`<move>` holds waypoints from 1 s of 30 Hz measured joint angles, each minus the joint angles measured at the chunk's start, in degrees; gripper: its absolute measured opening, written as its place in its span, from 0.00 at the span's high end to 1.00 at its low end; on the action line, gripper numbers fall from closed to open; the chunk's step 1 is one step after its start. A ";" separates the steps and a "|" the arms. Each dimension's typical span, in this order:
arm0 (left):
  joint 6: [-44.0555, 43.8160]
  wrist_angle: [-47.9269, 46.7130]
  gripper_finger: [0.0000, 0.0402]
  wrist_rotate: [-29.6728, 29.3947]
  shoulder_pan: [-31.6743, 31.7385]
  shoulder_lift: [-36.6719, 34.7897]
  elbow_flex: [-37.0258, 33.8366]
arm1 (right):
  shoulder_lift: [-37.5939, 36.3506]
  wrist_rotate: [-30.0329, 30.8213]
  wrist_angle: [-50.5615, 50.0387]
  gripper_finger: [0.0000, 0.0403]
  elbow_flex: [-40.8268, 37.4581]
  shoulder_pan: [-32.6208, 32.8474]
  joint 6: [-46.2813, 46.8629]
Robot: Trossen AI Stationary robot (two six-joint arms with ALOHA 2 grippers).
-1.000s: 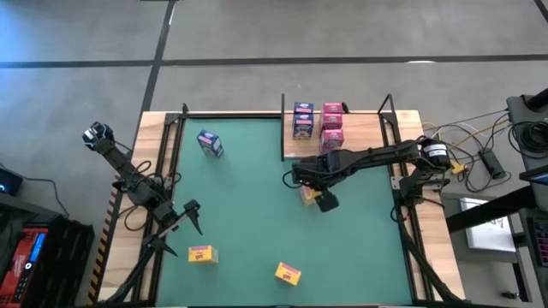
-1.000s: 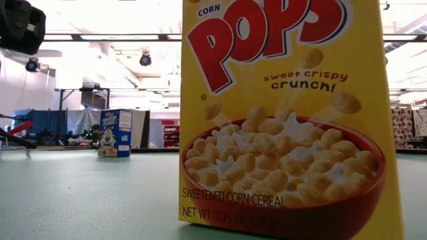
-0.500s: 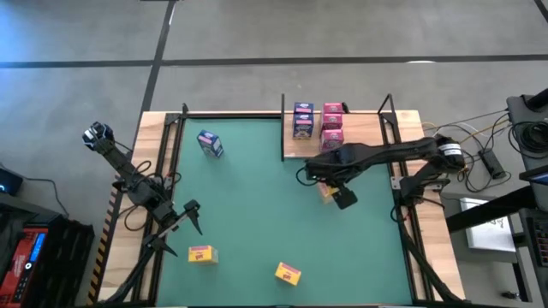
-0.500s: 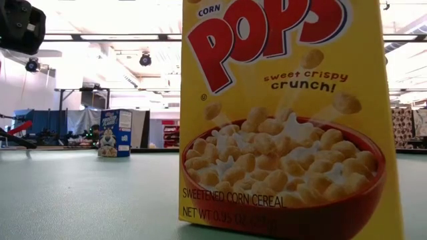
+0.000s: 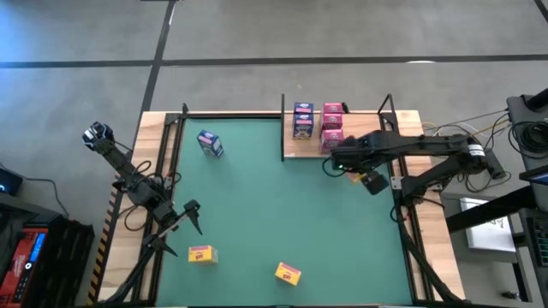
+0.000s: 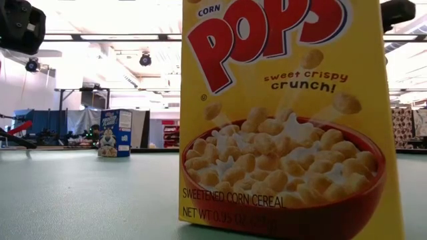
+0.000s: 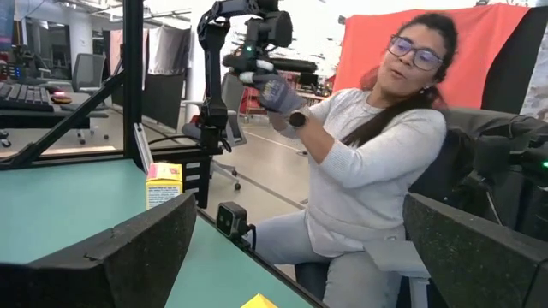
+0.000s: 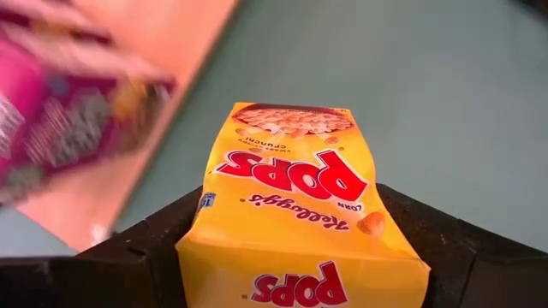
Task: Stack cereal on shelf
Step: Put the right yellow cereal box onto the shelf
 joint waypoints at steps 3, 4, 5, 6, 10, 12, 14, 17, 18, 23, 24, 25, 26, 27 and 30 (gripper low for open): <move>0.00 0.00 0.01 0.02 0.00 -0.01 0.00 | -2.30 1.64 -3.23 0.28 -0.37 -2.24 -1.39; 0.00 0.00 0.01 0.00 0.00 0.01 0.00 | -2.96 2.40 -3.55 0.28 -0.61 -3.19 -2.51; 0.00 0.00 0.01 0.02 0.00 -0.01 0.00 | -3.64 3.14 -3.46 0.27 -0.91 -4.20 -3.80; 0.00 0.00 0.01 0.01 -0.02 0.01 0.00 | -4.29 3.50 -3.43 0.27 -1.28 -5.38 -4.91; 0.00 0.00 0.01 0.02 -0.01 0.00 0.00 | -5.08 4.50 -3.02 0.27 -1.84 -10.58 -10.51; 0.00 0.00 0.01 0.02 -0.02 -0.01 0.00 | -4.91 4.49 -1.74 0.27 -1.86 -13.86 -14.45; 0.02 0.00 0.01 0.02 0.00 0.01 0.00 | -4.57 4.52 0.48 0.27 -1.86 -17.37 -20.42; 0.01 0.00 0.01 0.02 0.00 0.00 0.00 | -4.23 4.43 4.19 0.27 -1.86 -23.19 -30.88; 0.00 0.00 0.01 0.01 -0.01 0.00 0.00 | -4.15 3.97 5.02 0.27 -1.86 -25.18 -34.06; 0.01 0.00 0.01 0.01 0.00 0.01 0.00 | -2.76 -1.35 8.41 0.27 -1.86 -34.11 -47.05; 0.00 0.00 0.01 0.02 0.00 -0.01 0.00 | -2.25 -2.27 9.36 0.27 -1.86 -35.48 -49.67; 0.02 0.00 0.01 0.00 -0.02 -0.01 0.00 | -1.66 -2.86 10.29 0.27 -1.87 -36.70 -52.74; 0.01 0.00 0.01 0.01 -0.01 0.00 0.00 | -1.07 -3.05 11.50 0.27 -1.88 -37.73 -56.65; 0.01 0.00 0.01 0.02 -0.02 0.00 0.00 | -0.45 -3.11 12.84 0.27 -1.87 -38.71 -60.91; 0.00 0.00 0.01 0.02 0.00 0.01 0.00 | 1.65 -4.45 14.48 0.27 -1.55 -41.43 -70.33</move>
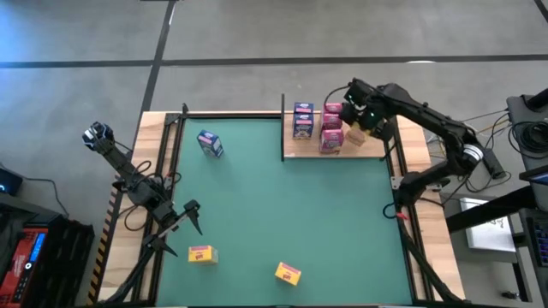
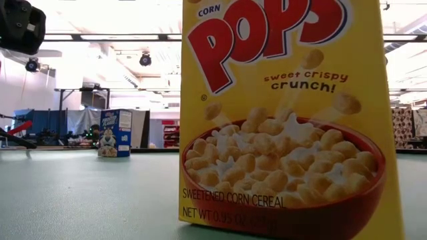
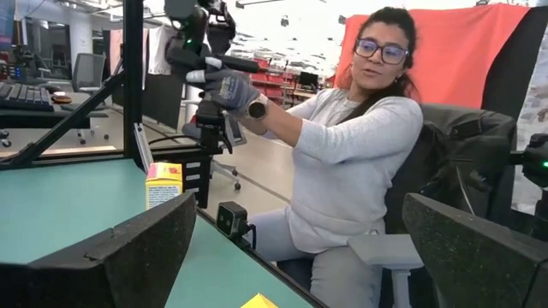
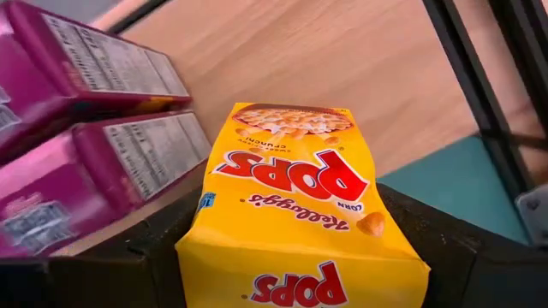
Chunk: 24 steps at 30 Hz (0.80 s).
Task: Stack cereal on shelf
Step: Put the right yellow cereal box onto the shelf
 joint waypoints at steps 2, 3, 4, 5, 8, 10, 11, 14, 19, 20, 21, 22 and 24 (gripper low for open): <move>0.02 0.00 0.01 0.00 0.00 0.00 0.00 | 1.35 -1.14 0.21 0.27 0.01 -1.46 -2.61; 0.02 0.00 0.01 0.00 0.00 0.00 0.00 | 1.98 -1.89 0.60 0.27 0.01 -2.26 -3.75; 0.00 0.00 0.01 0.00 -0.01 0.00 0.00 | 2.57 -2.59 1.13 0.27 0.01 -3.07 -5.02; 0.01 0.00 0.01 -0.01 -0.01 -0.02 0.00 | 3.11 -3.41 1.59 0.27 0.01 -3.92 -6.49; 0.00 0.00 0.01 0.00 -0.02 -0.02 0.00 | 4.63 -6.29 3.76 0.27 0.06 -6.46 -11.43; 0.01 0.00 0.01 0.00 -0.02 -0.01 0.00 | 5.29 -7.92 5.05 0.27 0.06 -8.06 -14.77; 0.02 0.00 0.01 0.00 -0.02 0.00 0.00 | 5.49 -8.55 5.73 0.27 0.06 -8.74 -16.40; 0.00 0.00 0.01 0.00 -0.02 0.00 0.00 | 5.51 -9.24 7.15 0.27 0.10 -10.63 -20.72; 0.01 -0.01 0.01 0.00 -0.01 -0.01 0.00 | 5.36 -9.27 8.00 0.27 0.10 -12.45 -23.75; 0.01 -0.02 0.01 0.00 -0.02 -0.02 0.00 | 5.37 -9.27 7.96 0.27 0.10 -12.70 -23.95; 0.02 -0.02 0.01 0.00 0.00 0.00 0.00 | 5.38 -9.20 8.00 0.27 0.10 -12.80 -24.58; 0.00 0.00 0.01 0.00 -0.01 0.00 0.00 | 5.38 -9.11 8.30 0.27 0.10 -12.83 -25.60; 0.00 0.00 0.01 0.00 -0.02 0.00 0.00 | 5.38 -8.92 9.49 0.27 0.10 -12.83 -27.24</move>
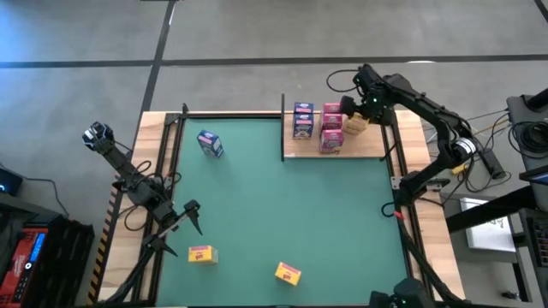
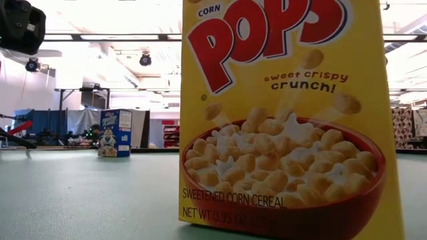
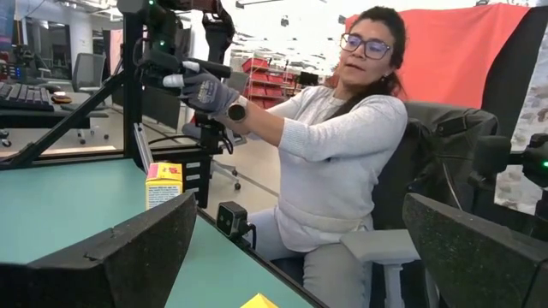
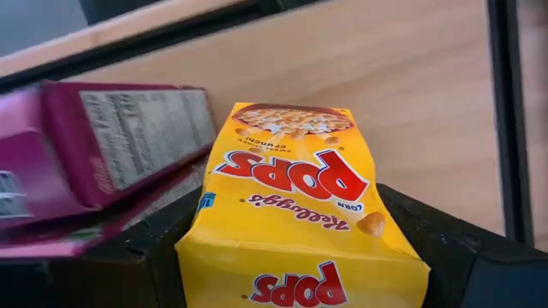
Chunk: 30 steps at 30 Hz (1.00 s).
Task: Stack cereal on shelf
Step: Put the right yellow cereal box onto the shelf
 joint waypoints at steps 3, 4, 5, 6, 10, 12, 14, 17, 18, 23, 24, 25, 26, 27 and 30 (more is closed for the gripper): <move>0.00 -0.01 0.01 -0.01 0.00 0.00 0.00 | 0.00 1.08 1.80 0.27 0.00 0.04 -1.50; 0.01 0.00 0.01 0.00 0.02 0.00 0.00 | 0.00 1.26 2.31 0.27 0.00 0.04 -2.36; 0.01 0.00 0.01 0.00 0.00 -0.01 0.00 | 0.03 1.34 2.76 0.27 0.00 0.06 -3.00; 0.00 0.00 0.01 -0.02 0.02 0.00 0.00 | 0.06 1.47 3.20 0.27 0.00 0.07 -3.77; 0.00 0.00 0.01 -0.02 0.00 0.00 0.00 | 0.09 3.69 3.63 0.27 0.00 0.07 -6.99; 0.00 -0.01 0.01 -0.02 0.02 -0.01 0.00 | 0.09 4.38 3.53 0.27 0.00 0.01 -8.44; 0.00 0.00 0.01 -0.02 0.00 -0.01 0.00 | 0.09 4.40 3.75 0.27 0.00 -0.20 -10.24; 0.01 0.00 0.01 -0.01 0.01 0.00 0.00 | 0.09 4.52 4.73 0.27 0.00 -0.39 -13.12; 0.02 0.00 0.01 -0.02 0.02 -0.02 0.00 | 0.09 4.53 4.88 0.27 0.00 -0.55 -13.79; 0.00 -0.01 0.01 0.00 0.01 -0.01 0.00 | 0.45 6.41 3.83 0.27 0.00 -0.57 -15.69; 0.01 -0.01 0.01 -0.01 0.01 -0.01 0.00 | 0.64 6.90 3.85 0.27 0.00 -0.57 -15.79; 0.00 0.00 0.01 -0.01 0.02 0.00 0.00 | 0.78 7.25 3.90 0.27 0.00 -0.57 -15.80; 0.02 0.00 0.01 0.00 0.02 0.00 0.00 | 0.90 7.38 3.88 0.27 0.00 -0.59 -15.84; 0.02 0.00 0.01 0.00 0.02 0.00 0.00 | 1.02 7.38 3.92 0.27 0.00 -0.65 -16.12; 0.00 0.00 0.01 -0.02 0.02 -0.02 0.00 | 1.49 7.38 4.00 0.27 0.00 -0.83 -16.56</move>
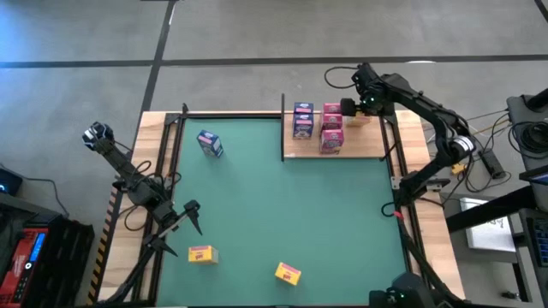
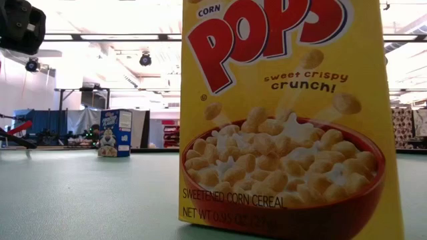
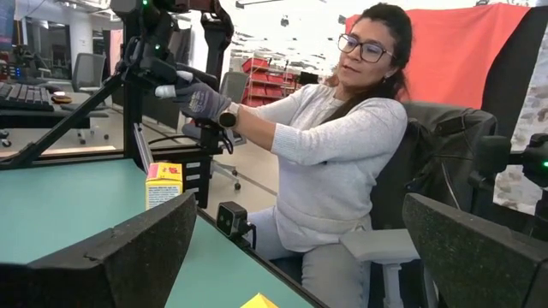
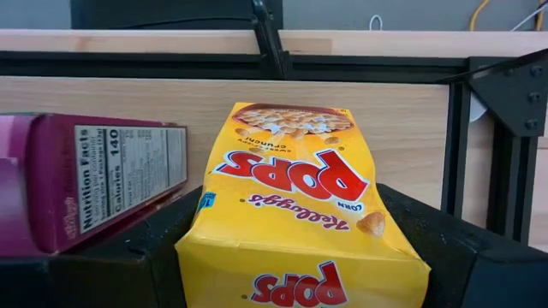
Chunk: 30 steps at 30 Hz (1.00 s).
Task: Stack cereal on shelf
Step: Put the right yellow cereal box onto the shelf
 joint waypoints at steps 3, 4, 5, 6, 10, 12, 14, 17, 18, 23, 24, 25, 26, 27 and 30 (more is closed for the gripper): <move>0.00 -0.02 0.01 0.02 0.00 0.01 0.00 | 0.52 0.00 -0.27 0.27 0.09 0.00 -0.04; 0.00 -0.01 0.01 0.02 -0.01 0.01 0.00 | 0.70 0.02 -0.38 0.27 0.14 -0.02 -0.04; 0.00 0.01 0.01 0.02 0.00 0.02 0.00 | 0.82 0.07 -0.44 0.27 0.17 -0.08 -0.09; 0.00 0.00 0.01 0.02 0.00 0.00 0.00 | 0.92 0.07 -0.50 0.27 0.20 -0.11 -0.14; 0.01 -0.02 0.01 0.02 0.00 0.01 0.00 | 0.91 0.07 -0.57 0.27 0.20 -0.11 -0.62; 0.00 -0.01 0.01 0.00 0.00 0.00 0.00 | 0.73 0.07 -0.59 0.25 0.17 -0.11 -0.74; 0.00 -0.02 0.01 0.02 0.00 0.01 0.00 | 0.77 0.08 -1.36 0.22 0.67 -0.11 -0.74; 0.00 0.00 0.01 0.00 0.00 0.00 0.00 | 1.16 0.15 -1.90 0.16 2.01 -0.11 -0.74; 0.00 -0.01 0.01 0.02 0.00 0.00 0.00 | 1.22 0.15 -1.86 0.14 2.49 -0.11 -0.74; 0.01 0.00 0.01 0.01 0.00 0.01 0.00 | 1.24 0.13 -1.89 0.07 3.31 -0.11 -1.19; 0.00 -0.02 0.01 0.00 0.00 0.01 0.00 | 1.24 0.13 -1.90 0.07 3.33 -0.11 -1.27; 0.00 0.00 0.01 0.01 0.00 0.02 0.00 | 1.24 0.13 -1.88 0.07 3.34 -0.11 -1.32; 0.00 -0.01 0.01 0.02 0.00 0.00 0.00 | 1.24 0.13 -1.90 0.07 3.34 -0.11 -1.33; 0.00 0.00 0.01 0.02 0.00 0.00 0.00 | 1.24 0.13 -1.88 0.07 3.34 -0.11 -1.33; 0.01 0.00 0.01 0.01 0.00 0.02 0.00 | 1.24 0.13 -1.86 0.07 3.34 -0.11 -1.42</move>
